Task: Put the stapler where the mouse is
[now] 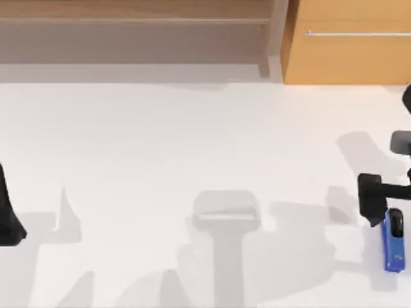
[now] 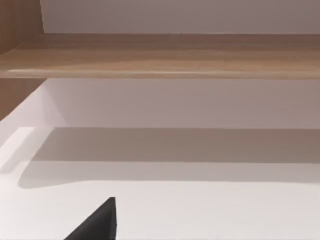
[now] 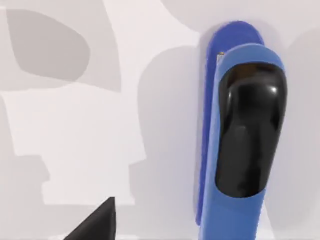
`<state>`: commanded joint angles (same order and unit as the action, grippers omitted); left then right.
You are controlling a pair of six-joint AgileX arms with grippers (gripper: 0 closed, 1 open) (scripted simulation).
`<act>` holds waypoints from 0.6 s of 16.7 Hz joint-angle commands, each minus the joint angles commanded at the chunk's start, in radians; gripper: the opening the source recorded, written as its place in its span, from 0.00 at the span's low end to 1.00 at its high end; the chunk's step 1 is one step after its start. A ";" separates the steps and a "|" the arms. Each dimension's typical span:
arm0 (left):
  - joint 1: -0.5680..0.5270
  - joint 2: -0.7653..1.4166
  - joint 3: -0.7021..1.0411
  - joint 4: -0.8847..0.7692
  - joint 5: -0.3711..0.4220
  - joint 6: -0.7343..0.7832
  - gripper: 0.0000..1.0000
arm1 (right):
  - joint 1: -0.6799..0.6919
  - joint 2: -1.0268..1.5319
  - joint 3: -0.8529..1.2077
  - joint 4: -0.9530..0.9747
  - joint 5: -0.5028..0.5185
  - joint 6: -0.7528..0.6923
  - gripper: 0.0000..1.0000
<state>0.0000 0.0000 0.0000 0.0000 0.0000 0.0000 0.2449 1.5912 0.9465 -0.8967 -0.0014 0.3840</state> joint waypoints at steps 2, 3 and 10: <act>0.000 0.000 0.000 0.000 0.000 0.000 1.00 | 0.006 0.037 0.032 -0.020 -0.001 0.013 1.00; 0.000 0.000 0.000 0.000 0.000 0.000 1.00 | 0.007 0.042 0.036 -0.023 -0.002 0.015 1.00; 0.000 0.000 0.000 0.000 0.000 0.000 1.00 | 0.005 0.060 0.009 0.020 -0.002 0.013 1.00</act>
<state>0.0000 0.0000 0.0000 0.0000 0.0000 0.0000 0.2500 1.6517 0.9556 -0.8767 -0.0030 0.3973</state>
